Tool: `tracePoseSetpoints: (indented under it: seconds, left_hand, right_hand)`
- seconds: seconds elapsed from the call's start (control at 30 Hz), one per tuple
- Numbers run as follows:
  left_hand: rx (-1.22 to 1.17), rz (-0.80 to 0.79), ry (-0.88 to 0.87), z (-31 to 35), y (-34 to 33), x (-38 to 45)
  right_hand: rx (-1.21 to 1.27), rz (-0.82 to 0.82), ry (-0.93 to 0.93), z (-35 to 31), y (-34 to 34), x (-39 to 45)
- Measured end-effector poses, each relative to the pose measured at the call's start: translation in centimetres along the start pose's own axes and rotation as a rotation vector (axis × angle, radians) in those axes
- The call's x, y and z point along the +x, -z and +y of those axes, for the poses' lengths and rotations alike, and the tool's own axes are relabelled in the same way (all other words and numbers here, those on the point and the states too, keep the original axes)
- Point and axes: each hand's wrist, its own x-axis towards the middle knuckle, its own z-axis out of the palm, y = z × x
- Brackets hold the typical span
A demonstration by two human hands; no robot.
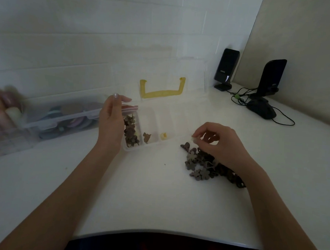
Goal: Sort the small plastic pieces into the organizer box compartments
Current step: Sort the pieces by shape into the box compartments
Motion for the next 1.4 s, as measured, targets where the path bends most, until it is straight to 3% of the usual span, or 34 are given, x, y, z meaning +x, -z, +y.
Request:
tracePoseSetpoints:
  seconds: [0.23, 0.43, 0.77, 1.13, 1.27, 1.4]
  left_hand:
    - [0.036, -0.027, -0.041, 0.0, -0.1, -0.2]
    - [0.035, -0.056, -0.077, 0.1, -0.1, -0.1]
    - [0.043, -0.073, -0.109, 0.5, -0.3, -0.5]
    - [0.077, -0.077, -0.085, 0.7, -0.2, -0.6]
    - [0.074, -0.066, -0.062, 0.5, -0.2, -0.3]
    - [0.042, -0.048, -0.003, 0.2, -0.3, -0.1]
  right_hand:
    - [0.192, 0.092, 0.024, -0.5, 0.1, 0.1]
    - [0.184, 0.133, 0.078, -0.8, -0.2, 0.0]
    - [-0.043, 0.043, 0.157, -0.4, -1.3, 0.0]
    - [-0.161, 0.033, 0.120, -0.6, -0.4, -0.2]
    - [-0.312, -0.067, 0.068, -0.3, 0.1, -0.4]
    - [-0.426, -0.045, 0.092, -0.5, 0.3, -0.3]
